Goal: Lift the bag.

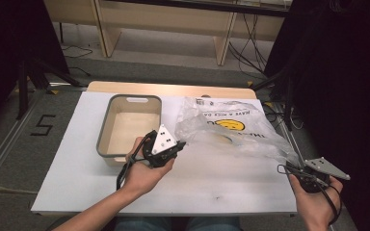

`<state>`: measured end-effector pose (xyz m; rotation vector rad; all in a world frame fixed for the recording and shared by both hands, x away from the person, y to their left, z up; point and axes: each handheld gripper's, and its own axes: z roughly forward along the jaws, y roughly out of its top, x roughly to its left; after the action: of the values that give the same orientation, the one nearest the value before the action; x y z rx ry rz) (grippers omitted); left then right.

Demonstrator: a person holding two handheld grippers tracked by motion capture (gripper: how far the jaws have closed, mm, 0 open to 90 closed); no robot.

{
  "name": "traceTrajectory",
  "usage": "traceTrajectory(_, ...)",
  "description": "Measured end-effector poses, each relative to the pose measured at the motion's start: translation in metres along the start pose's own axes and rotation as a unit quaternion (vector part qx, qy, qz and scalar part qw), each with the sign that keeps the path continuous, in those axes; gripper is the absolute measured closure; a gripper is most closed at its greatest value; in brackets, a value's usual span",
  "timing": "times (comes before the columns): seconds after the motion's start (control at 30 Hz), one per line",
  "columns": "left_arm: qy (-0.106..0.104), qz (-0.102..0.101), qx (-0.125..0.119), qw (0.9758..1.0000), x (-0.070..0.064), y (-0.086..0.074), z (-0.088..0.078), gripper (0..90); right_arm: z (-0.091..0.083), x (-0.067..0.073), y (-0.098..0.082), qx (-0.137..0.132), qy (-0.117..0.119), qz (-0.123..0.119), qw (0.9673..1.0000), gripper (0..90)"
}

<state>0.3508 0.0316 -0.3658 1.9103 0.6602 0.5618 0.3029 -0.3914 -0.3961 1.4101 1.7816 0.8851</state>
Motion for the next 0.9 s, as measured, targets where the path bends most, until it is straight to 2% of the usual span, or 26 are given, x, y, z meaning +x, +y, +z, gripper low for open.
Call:
traceTrajectory(0.33,-0.001,-0.008,-0.014,0.9999,0.003,0.003,-0.002,89.3,-0.007,0.0,0.008,-0.044,-0.019,-0.002,0.9988,90.0)
traceTrajectory(0.73,0.005,-0.005,-0.035,0.9994,0.006,0.007,-0.006,89.3,-0.01,0.003,0.017,-0.09,-0.033,-0.001,0.9954,90.0)
traceTrajectory(0.9,0.003,-0.005,-0.041,0.9991,0.006,0.011,-0.009,89.4,-0.012,0.003,0.019,-0.096,-0.033,0.002,0.9948,90.0)
